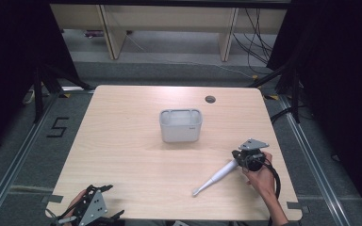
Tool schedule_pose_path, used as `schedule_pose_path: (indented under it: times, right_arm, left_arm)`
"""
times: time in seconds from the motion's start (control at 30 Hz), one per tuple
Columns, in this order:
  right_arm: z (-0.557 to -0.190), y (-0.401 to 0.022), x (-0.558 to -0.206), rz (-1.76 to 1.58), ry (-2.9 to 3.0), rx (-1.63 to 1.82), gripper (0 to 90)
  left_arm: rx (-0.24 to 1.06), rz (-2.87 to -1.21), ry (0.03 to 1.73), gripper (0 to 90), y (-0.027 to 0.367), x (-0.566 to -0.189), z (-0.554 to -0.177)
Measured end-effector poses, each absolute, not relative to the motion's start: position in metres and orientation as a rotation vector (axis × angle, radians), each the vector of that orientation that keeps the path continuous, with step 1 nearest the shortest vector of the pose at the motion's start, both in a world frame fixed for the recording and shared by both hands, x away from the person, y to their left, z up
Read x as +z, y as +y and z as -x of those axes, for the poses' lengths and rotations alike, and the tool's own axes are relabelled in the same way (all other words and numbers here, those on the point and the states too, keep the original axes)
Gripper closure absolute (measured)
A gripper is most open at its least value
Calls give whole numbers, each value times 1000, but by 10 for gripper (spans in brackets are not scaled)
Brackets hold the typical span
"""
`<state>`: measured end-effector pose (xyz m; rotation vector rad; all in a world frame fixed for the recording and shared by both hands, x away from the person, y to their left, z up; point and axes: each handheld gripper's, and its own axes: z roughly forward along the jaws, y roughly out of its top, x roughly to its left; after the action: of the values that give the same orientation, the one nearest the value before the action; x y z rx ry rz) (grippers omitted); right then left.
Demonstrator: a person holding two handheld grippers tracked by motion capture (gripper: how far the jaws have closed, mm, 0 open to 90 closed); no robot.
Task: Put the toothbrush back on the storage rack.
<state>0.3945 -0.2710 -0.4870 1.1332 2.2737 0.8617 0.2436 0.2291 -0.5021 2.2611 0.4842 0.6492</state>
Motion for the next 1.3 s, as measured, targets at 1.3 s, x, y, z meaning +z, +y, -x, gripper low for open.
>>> schedule_pose_path:
  times: [1.3]
  right_arm:
    - [-372,-275,-489,-1154,2369,808,879]
  left_arm:
    - [656,-2239,483,149,230,-501,-243]
